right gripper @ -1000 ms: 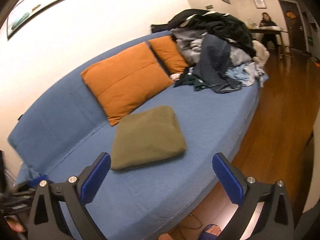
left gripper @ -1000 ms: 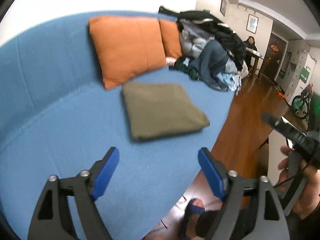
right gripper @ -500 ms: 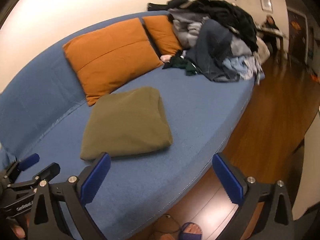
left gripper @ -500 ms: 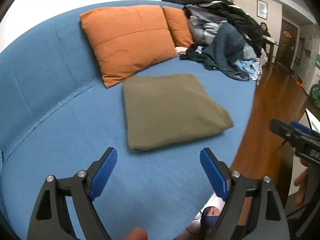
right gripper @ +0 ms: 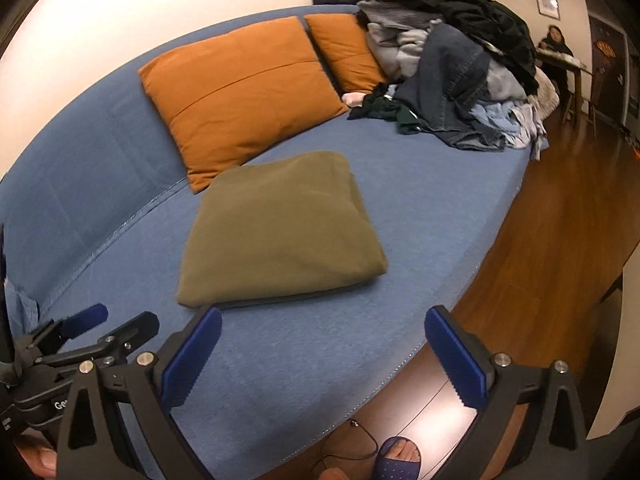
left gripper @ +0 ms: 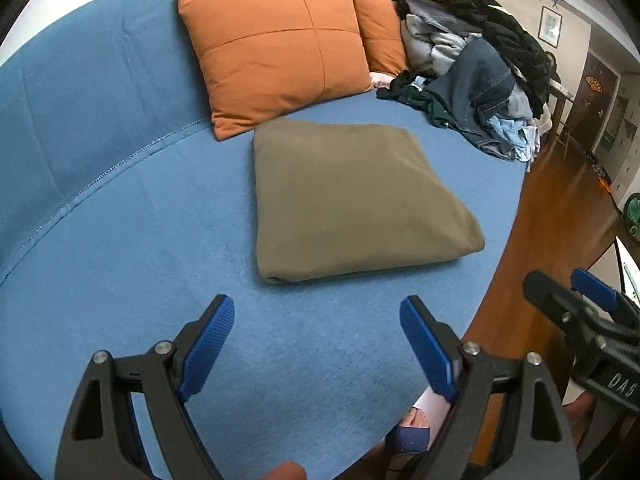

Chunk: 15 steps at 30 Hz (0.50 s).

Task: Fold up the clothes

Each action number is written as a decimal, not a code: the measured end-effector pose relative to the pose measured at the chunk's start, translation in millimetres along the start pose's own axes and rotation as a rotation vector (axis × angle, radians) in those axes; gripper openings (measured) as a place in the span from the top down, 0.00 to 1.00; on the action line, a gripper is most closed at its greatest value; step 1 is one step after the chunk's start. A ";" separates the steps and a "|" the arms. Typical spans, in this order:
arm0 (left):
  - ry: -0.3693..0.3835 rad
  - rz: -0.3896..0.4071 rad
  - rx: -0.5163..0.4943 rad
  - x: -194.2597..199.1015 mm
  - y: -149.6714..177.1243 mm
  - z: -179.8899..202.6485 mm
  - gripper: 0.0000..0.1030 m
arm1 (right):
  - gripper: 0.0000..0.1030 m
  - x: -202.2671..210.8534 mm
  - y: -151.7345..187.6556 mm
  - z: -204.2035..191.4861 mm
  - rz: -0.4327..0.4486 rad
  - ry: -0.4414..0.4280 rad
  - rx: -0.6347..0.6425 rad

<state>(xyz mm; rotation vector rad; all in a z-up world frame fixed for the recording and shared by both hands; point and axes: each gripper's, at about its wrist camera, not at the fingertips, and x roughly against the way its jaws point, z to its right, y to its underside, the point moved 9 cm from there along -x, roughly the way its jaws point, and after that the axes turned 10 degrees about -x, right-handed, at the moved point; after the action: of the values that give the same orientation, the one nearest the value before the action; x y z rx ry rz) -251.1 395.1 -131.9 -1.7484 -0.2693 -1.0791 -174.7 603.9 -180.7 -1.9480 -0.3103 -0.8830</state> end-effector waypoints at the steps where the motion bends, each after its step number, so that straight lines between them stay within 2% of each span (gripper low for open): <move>1: -0.004 0.004 0.000 1.3 0.0 -1.7 0.17 | 0.00 0.2 0.9 -1.9 0.002 0.004 0.010; 15: -0.006 -0.009 0.054 0.7 4.8 -16.4 0.17 | 0.00 1.6 10.5 -20.5 0.018 0.050 0.124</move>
<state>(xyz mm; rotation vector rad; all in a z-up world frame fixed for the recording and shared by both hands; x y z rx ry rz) -256.5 379.0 -133.2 -1.7041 -0.3081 -1.0635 -177.3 581.0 -180.5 -1.8096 -0.3100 -0.8786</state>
